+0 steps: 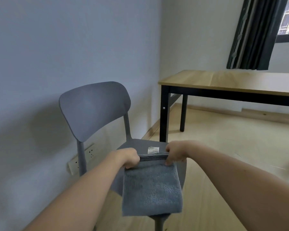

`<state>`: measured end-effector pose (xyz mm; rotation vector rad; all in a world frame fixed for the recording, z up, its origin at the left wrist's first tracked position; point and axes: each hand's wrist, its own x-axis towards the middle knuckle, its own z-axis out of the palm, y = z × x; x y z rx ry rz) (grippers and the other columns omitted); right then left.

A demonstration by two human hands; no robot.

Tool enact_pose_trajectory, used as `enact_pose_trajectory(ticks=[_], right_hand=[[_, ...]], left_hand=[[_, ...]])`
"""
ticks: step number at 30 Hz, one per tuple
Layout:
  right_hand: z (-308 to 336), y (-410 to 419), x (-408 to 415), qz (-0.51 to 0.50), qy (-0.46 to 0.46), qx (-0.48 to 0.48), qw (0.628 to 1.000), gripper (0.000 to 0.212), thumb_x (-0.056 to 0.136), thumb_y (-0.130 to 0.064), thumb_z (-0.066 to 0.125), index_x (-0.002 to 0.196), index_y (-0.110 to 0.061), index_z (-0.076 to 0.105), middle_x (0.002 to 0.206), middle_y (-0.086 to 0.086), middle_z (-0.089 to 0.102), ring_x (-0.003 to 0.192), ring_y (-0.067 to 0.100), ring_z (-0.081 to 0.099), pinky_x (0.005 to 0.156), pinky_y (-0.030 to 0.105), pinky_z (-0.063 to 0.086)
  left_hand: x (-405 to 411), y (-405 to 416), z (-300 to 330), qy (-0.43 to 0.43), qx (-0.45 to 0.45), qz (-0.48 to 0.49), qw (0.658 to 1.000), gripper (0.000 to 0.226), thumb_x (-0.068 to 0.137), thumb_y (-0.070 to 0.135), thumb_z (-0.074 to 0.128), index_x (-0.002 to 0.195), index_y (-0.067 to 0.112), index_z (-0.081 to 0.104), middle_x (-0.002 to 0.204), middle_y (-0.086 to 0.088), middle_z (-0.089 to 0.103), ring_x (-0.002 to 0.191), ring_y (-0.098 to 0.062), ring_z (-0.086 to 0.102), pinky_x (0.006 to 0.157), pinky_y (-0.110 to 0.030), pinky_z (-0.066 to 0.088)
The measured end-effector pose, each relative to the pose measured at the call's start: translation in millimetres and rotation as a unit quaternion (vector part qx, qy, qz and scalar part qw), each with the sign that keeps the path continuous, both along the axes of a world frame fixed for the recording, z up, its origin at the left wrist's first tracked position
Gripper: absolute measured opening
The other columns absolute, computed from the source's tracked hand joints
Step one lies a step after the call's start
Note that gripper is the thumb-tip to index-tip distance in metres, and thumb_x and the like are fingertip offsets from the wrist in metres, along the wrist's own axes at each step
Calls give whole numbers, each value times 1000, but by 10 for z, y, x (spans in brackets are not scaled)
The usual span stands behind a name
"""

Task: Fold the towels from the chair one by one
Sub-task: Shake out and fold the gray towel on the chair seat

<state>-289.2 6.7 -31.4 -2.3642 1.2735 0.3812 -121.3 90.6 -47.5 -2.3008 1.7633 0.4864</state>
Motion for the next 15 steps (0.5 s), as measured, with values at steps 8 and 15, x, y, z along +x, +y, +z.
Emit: enact_pose_trajectory(ticks=[8, 15], right_hand=[[-804, -646, 435, 10, 73, 65, 995, 49, 79, -9, 64, 125, -13, 49, 119, 13, 54, 92, 27, 59, 75, 32, 56], [241, -845, 545, 50, -45, -113, 991, 23, 77, -23, 63, 97, -13, 60, 92, 4, 59, 84, 21, 57, 69, 31, 48]], left_hand=[[180, -650, -754, 49, 54, 14, 997, 34, 79, 19, 42, 111, 10, 51, 118, -16, 55, 105, -28, 52, 83, -33, 42], [315, -909, 318, 19, -117, 8, 993, 20, 86, 8, 38, 68, 11, 46, 75, -9, 51, 66, -22, 48, 50, -28, 32]])
